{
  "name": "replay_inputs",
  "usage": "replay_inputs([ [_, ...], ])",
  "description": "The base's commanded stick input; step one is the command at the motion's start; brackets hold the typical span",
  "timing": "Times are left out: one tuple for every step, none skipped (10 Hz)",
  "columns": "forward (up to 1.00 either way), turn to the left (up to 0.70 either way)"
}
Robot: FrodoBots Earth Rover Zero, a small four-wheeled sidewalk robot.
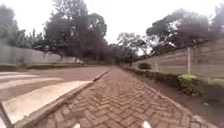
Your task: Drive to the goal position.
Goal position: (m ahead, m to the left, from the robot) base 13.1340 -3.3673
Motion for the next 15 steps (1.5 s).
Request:
replay_inputs([
  [0.7, 0.07],
  [0.7, 0.09],
  [0.7, 0.01],
  [0.7, 0.0],
  [0.7, -0.35],
  [0.7, -0.35],
  [0.7, -0.35],
  [0.7, -0.35],
  [0.7, -0.35],
  [0.7, -0.17],
  [0.7, 0.04],
  [0.7, 0.03],
  [0.7, 0.02],
  [0.7, 0.0],
  [0.7, 0.0],
])
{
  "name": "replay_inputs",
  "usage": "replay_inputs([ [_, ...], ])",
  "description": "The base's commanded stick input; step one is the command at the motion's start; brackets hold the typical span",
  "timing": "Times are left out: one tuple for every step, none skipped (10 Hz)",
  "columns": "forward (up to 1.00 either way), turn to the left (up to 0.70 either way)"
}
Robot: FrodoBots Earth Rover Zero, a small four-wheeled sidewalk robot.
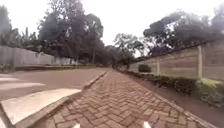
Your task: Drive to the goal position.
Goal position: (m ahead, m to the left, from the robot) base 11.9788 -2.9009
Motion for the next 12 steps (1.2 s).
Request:
replay_inputs([
  [0.7, 0.0],
  [0.7, 0.0],
  [0.7, 0.0],
  [0.7, 0.0],
  [0.7, 0.0],
  [0.7, 0.0],
  [0.7, 0.0],
  [0.7, 0.0],
  [0.7, 0.0],
  [0.7, 0.0],
  [0.7, 0.0],
  [0.7, 0.0],
])
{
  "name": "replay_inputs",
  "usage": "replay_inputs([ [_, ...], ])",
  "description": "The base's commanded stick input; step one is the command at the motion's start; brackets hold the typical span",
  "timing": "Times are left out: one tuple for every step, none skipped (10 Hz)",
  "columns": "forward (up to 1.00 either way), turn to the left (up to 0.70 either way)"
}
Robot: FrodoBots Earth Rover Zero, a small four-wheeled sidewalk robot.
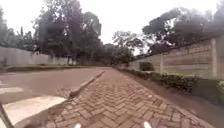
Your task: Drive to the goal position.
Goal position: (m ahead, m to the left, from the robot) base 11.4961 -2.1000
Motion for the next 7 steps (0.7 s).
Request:
replay_inputs([
  [0.7, 0.0],
  [0.7, 0.0],
  [0.7, 0.0],
  [0.7, 0.0],
  [0.7, 0.0],
  [0.7, 0.0],
  [0.7, 0.0],
])
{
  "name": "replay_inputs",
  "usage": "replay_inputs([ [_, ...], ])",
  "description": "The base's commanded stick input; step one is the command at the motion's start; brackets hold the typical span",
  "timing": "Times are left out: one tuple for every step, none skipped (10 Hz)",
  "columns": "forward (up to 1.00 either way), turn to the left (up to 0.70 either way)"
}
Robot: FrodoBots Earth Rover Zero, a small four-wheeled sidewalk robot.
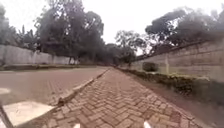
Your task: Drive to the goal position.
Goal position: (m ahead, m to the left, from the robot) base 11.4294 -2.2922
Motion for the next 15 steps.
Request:
replay_inputs([
  [0.7, 0.0],
  [0.7, 0.0],
  [0.7, 0.0],
  [0.7, 0.0],
  [0.7, 0.0],
  [0.7, 0.0],
  [0.7, 0.0],
  [0.7, 0.0],
  [0.7, 0.0],
  [0.7, 0.0],
  [0.7, 0.0],
  [0.7, 0.0],
  [0.7, 0.0],
  [0.7, 0.0],
  [0.7, 0.04],
])
